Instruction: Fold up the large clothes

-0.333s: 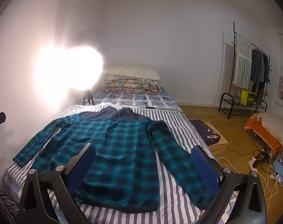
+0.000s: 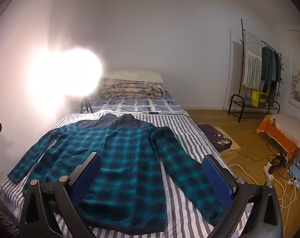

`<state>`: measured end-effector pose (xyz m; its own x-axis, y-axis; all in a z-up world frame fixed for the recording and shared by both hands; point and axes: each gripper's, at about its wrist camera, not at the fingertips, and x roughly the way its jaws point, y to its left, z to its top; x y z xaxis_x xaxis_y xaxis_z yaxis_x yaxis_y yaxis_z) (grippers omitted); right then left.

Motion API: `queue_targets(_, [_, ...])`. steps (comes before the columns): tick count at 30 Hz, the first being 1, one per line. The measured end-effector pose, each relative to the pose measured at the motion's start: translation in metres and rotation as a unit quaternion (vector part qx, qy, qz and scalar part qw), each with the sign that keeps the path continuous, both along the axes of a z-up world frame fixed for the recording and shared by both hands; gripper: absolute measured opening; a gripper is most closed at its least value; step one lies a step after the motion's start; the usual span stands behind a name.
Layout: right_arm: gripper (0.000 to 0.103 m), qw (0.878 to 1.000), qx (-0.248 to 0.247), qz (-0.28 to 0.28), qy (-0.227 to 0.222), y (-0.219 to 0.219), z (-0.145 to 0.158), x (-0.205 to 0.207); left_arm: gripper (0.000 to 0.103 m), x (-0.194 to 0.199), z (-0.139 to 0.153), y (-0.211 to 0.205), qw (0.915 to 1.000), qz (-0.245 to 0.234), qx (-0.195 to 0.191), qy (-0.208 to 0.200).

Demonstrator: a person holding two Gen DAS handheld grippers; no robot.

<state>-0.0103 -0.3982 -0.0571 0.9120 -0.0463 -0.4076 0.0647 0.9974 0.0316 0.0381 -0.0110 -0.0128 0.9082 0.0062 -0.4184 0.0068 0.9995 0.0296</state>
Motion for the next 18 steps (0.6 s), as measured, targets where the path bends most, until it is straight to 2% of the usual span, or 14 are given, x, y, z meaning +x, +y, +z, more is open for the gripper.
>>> queue_targets(4, [0.103,1.0,0.012,-0.006,0.008,-0.007,-0.006,0.006,0.103,-0.002,-0.007,-0.003,1.0,-0.002,0.0,0.0])
queue_targets(12, [0.103,1.0,0.001,-0.012,0.009,-0.004,-0.009,0.002,0.103,-0.004,-0.019,-0.011,0.9999,-0.008,0.012,0.005])
queue_targets(18, [0.103,1.0,0.006,-0.016,0.018,-0.006,-0.014,0.004,0.103,-0.004,-0.018,-0.011,0.9999,-0.007,0.008,0.003])
